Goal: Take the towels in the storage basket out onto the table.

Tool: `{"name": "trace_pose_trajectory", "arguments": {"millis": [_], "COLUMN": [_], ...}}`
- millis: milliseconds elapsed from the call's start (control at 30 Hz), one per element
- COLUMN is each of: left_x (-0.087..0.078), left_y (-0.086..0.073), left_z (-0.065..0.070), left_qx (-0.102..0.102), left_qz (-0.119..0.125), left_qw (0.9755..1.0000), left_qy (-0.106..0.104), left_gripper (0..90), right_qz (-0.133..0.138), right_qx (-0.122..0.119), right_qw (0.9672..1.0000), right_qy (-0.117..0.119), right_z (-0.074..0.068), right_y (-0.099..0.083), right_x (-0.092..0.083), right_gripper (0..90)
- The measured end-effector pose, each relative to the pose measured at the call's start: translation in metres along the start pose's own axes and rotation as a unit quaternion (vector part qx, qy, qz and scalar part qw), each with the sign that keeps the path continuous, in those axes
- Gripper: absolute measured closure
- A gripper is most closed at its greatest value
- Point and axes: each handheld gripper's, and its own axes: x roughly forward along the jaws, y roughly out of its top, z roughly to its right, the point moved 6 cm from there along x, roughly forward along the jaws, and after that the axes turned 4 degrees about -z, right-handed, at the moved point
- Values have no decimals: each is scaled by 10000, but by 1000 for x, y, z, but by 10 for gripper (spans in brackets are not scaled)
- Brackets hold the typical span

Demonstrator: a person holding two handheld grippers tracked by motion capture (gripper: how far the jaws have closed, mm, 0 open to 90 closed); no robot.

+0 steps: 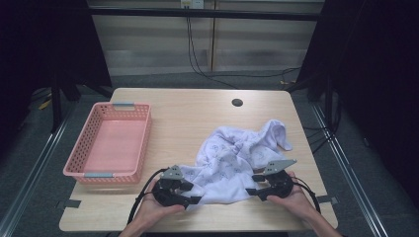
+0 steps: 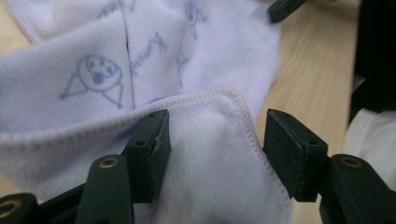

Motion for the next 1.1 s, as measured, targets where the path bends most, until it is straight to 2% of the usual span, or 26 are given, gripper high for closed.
{"name": "trace_pose_trajectory", "arguments": {"millis": [33,67,100,133,200,267,300,367,433,500,533,567,600,667,733,800,900,933,967,1033,1067,1100], "left_x": [1,0,0,-1,-4,-11,-17,-28,-37,-47,-51,-55,-57,-62,-65,-69,-75,-77,-78,-79,-80,-82], "left_y": [-1,-2,-3,-5,-6,-3,0,7,13,19,22,24,25,27,29,32,38,40,43,48,50,53], "left_z": [1,2,4,6,5,1,-2,-7,-10,-10,-11,-12,-13,-16,-18,-22,-29,-31,-33,-33,-34,-36], "left_qx": [103,178,220,262,84,-30,-136,-409,-522,-691,-750,-733,-741,-809,-862,-907,-1101,-1106,-1103,-1097,-1084,-1153], "left_qz": [-8,-45,-81,-98,-17,198,388,847,1217,1585,1703,1754,1829,1963,2016,2083,2267,2294,2296,2316,2330,2383], "left_qw": [9999,9998,9997,9995,9990,9990,9978,9936,9886,9802,9783,9781,9761,9733,9725,9706,9643,9639,9646,9643,9650,9631], "left_qy": [41,99,-9,-141,-434,-407,-518,-633,-716,-966,-907,-850,-906,-868,-789,-801,-811,-782,-686,-666,-521,-492], "left_gripper": [438,521,585,674,770,798,803,807,807,805,806,809,809,809,809,801,787,795,804,812,823,828], "right_qz": [-38,-68,-103,-131,-144,-203,-222,-226,-138,156,266,364,434,429,390,432,509,546,622,756,799,862], "right_qx": [-127,-272,-401,-454,-470,-306,-220,116,267,492,480,524,547,545,561,602,705,749,781,829,826,829], "right_qw": [9999,9995,9990,9986,9986,9993,9995,9996,9995,9985,9984,9978,9974,9975,9976,9972,9961,9956,9949,9936,9933,9928], "right_qy": [-74,-121,-190,-237,-202,-107,-80,120,97,175,139,165,149,142,132,138,116,154,165,147,98,78], "right_z": [-4,-8,-12,-15,-19,-19,-17,-10,-3,4,6,7,7,8,8,10,16,18,21,26,28,30], "right_y": [-1,-2,-3,-4,-6,-7,-7,-7,-4,4,8,11,12,12,10,9,11,12,14,19,22,25], "right_x": [0,0,0,-1,-4,-6,-7,-8,-10,-18,-22,-26,-30,-32,-33,-35,-40,-42,-44,-51,-54,-58], "right_gripper": [434,439,458,521,654,779,820,860,871,873,873,873,873,873,873,873,871,871,871,872,872,873]}}
